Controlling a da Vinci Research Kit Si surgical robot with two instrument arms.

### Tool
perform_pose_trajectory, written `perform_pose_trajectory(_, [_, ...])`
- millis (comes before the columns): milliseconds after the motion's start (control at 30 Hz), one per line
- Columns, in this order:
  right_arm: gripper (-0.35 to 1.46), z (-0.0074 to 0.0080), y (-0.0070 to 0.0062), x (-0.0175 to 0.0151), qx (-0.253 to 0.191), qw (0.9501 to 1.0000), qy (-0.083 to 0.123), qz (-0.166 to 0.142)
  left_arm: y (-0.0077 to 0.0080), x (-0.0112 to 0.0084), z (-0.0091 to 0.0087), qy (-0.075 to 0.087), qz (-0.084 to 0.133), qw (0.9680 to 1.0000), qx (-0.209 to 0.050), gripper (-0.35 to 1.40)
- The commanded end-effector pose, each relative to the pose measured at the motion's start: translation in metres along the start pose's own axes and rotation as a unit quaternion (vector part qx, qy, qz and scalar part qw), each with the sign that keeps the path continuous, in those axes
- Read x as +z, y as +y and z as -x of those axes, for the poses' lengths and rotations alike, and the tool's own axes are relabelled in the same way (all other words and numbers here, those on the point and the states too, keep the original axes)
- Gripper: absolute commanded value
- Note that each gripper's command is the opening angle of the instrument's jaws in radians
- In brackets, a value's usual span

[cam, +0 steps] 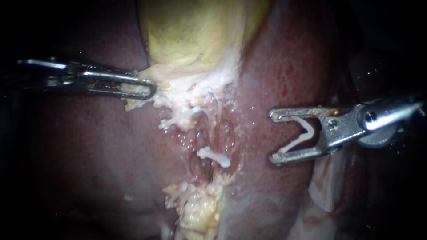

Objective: Clipping second clip right tube

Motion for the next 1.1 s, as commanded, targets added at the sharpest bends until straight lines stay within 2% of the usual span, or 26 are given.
perform_pose_trajectory(33, [0.50, 0.0000, 0.0000, 0.0000, 0.000, 1.0000, 0.000, 0.000, 0.0002, -0.0005, -0.0002, 0.000, 0.003, 1.0000, 0.000, -0.35])
perform_pose_trajectory(200, [0.49, 0.0000, 0.0000, 0.0001, 0.000, 1.0000, 0.001, -0.003, 0.0006, -0.0037, -0.0014, 0.000, -0.001, 1.0000, -0.004, -0.35])
perform_pose_trajectory(300, [0.48, 0.0000, 0.0000, 0.0002, 0.000, 0.9999, 0.003, -0.013, 0.0010, -0.0049, -0.0020, 0.005, -0.005, 1.0000, -0.006, -0.35])
perform_pose_trajectory(433, [0.46, -0.0001, 0.0000, 0.0006, -0.003, 0.9996, 0.006, -0.026, 0.0012, -0.0048, -0.0020, 0.006, -0.005, 1.0000, -0.006, -0.35])
perform_pose_trajectory(567, [0.45, -0.0001, -0.0002, 0.0019, 0.037, 0.9977, 0.017, -0.054, 0.0012, -0.0048, -0.0020, 0.006, -0.005, 1.0000, -0.006, -0.35])
perform_pose_trajectory(700, [0.44, 0.0005, -0.0005, 0.0046, 0.106, 0.9920, 0.038, -0.058, 0.0012, -0.0048, -0.0020, 0.006, -0.005, 0.9999, -0.006, -0.35])
perform_pose_trajectory(900, [0.44, 0.0016, -0.0002, 0.0087, 0.164, 0.9834, 0.048, -0.061, 0.0013, -0.0047, -0.0020, 0.006, -0.006, 0.9999, -0.006, -0.35])
perform_pose_trajectory(1100, [0.45, 0.0020, 0.0013, 0.0115, 0.224, 0.9689, 0.083, -0.065, 0.0013, -0.0044, -0.0017, 0.006, -0.007, 0.9999, -0.006, -0.35])
